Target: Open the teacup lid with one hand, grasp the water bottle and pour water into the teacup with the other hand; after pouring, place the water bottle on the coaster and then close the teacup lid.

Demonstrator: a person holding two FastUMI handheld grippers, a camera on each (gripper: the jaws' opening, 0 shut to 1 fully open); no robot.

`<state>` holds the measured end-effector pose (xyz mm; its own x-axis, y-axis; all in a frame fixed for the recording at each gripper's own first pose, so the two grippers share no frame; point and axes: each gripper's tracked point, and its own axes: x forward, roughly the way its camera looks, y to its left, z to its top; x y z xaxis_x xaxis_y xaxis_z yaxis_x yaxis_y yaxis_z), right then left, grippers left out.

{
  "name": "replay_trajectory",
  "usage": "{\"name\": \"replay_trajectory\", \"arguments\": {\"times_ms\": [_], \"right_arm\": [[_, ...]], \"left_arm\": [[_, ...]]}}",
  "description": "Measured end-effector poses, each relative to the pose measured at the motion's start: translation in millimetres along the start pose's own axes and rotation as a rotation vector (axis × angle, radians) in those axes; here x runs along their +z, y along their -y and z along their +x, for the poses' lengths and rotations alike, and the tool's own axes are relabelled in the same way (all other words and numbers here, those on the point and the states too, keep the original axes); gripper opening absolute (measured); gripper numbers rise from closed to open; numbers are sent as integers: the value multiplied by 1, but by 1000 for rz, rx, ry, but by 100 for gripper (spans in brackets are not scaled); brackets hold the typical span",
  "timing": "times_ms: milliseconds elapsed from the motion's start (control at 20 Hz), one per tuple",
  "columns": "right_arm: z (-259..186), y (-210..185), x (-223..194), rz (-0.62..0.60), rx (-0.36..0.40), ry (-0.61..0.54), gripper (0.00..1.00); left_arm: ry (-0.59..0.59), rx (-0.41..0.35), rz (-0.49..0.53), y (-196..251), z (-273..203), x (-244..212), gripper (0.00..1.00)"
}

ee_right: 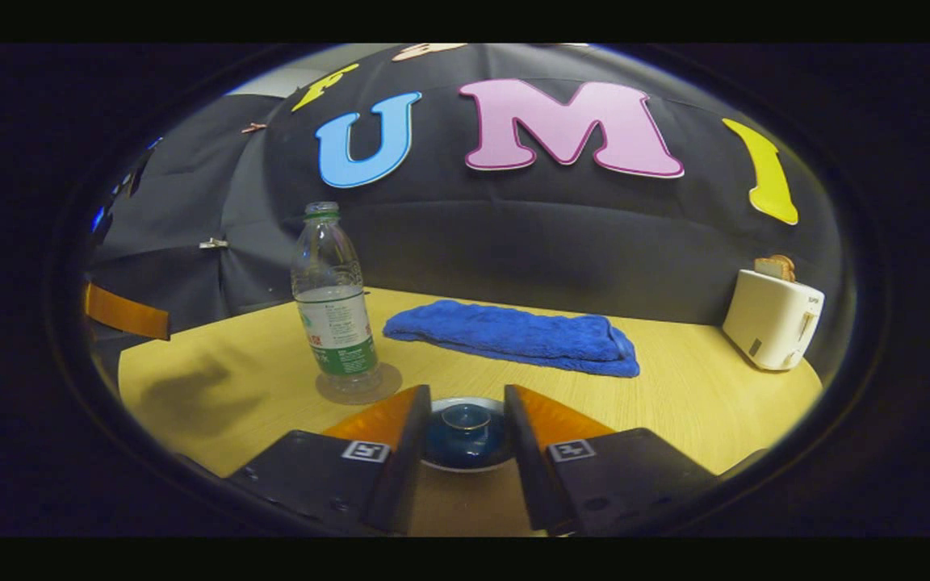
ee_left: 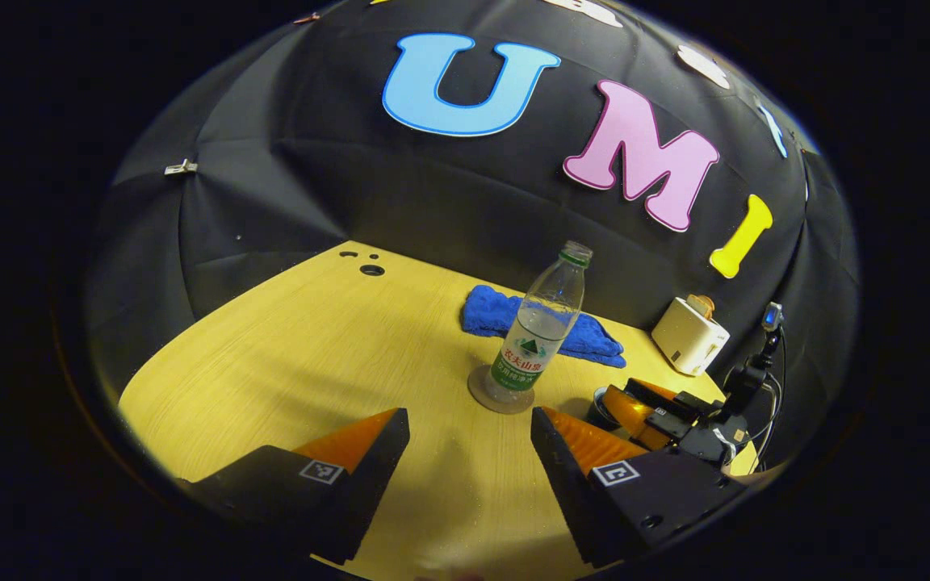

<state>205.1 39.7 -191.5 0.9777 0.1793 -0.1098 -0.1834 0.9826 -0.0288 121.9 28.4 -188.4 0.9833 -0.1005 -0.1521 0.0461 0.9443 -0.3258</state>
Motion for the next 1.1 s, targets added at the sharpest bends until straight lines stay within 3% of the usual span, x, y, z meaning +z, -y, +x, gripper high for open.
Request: {"name": "replay_trajectory", "arguments": {"times_ms": [100,200,450,600,850,1100], "right_arm": [[-7,-1,15,8,4,23,79],[-22,3,39,-5,-4,42,100],[-80,21,99,-17,-31,62,99],[-124,39,124,38,-78,50,99],[-200,57,148,93,-166,27,99],[-280,68,174,86,-260,63,100]], "left_arm": [[11,4,7,3,-5,6,99],[34,19,21,9,-14,21,95],[147,68,81,34,-42,80,95],[216,48,61,68,-60,104,96],[254,45,48,111,-101,111,95],[290,51,177,128,-144,119,95]]}}
